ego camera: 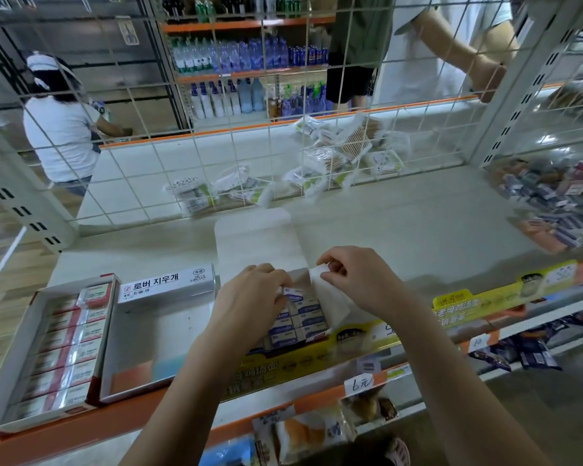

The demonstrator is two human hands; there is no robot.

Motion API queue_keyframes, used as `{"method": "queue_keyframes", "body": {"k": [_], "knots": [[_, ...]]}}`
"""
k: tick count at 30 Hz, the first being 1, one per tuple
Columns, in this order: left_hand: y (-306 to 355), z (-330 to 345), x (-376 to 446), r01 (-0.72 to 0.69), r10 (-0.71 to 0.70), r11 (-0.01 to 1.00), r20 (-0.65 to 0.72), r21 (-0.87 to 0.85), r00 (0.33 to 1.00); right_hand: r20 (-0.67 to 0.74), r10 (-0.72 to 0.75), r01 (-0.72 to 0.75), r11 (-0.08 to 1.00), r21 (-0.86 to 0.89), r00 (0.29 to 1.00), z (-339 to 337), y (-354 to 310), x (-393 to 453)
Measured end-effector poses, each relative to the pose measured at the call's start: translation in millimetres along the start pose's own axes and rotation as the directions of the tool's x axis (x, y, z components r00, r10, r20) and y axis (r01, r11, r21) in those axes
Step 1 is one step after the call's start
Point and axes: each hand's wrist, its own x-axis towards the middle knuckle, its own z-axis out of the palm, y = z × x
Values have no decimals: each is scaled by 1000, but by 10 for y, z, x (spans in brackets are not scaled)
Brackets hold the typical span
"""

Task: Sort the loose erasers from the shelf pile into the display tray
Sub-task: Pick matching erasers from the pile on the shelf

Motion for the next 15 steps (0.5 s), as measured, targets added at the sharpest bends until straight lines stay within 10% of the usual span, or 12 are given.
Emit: {"method": "queue_keyframes", "body": {"k": [15], "knots": [[100, 103, 52, -26, 23, 999, 63, 37, 998, 57, -19, 18, 1000, 22, 998, -13, 91, 16]]}}
